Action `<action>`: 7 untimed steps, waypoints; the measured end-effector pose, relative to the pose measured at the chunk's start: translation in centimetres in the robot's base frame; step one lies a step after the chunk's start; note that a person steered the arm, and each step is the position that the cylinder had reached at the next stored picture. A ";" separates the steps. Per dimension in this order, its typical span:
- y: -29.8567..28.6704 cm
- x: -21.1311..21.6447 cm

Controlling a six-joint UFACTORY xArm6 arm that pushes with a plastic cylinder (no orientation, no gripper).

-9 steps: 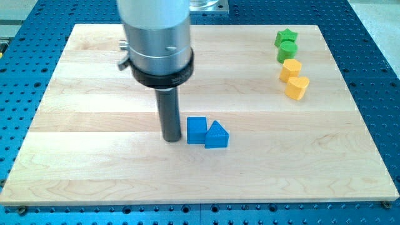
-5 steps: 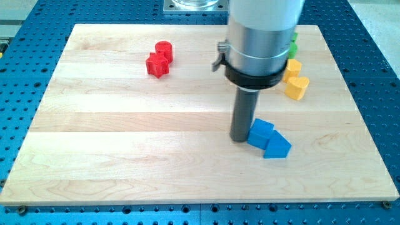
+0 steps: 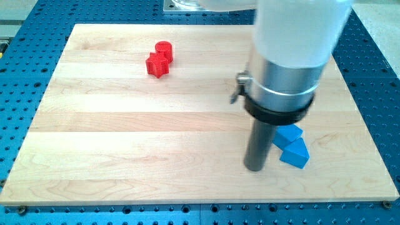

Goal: Put the blue blocks vertically below the yellow heart

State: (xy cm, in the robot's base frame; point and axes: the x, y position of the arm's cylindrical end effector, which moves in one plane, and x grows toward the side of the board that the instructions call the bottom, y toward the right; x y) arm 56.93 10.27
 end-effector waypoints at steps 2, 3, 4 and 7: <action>7.4 -5.8; 7.5 -6.0; 5.0 -6.0; 0.3 -7.4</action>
State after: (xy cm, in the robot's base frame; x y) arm 49.49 10.59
